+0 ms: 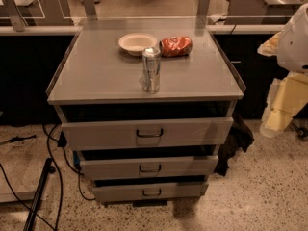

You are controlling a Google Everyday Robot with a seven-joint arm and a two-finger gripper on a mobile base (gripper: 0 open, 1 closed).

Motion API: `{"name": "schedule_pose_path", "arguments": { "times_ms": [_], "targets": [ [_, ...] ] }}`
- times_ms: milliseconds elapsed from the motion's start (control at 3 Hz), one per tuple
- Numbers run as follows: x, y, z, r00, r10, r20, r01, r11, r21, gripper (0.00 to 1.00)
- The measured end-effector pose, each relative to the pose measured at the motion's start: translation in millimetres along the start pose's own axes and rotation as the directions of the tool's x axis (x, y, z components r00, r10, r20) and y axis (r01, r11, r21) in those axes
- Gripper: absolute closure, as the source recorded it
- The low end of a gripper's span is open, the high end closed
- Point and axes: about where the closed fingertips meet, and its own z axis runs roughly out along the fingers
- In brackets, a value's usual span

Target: Open top drawer

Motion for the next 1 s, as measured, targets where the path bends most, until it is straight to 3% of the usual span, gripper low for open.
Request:
{"name": "schedule_pose_path", "arguments": {
  "times_ms": [333, 1000],
  "targets": [
    [0, 0, 0, 1.0, 0.0, 0.0, 0.0, 1.0, 0.0, 0.0],
    [4, 9, 41, 0.999, 0.03, 0.035, -0.029, 0.999, -0.033, 0.0]
  ]
}}
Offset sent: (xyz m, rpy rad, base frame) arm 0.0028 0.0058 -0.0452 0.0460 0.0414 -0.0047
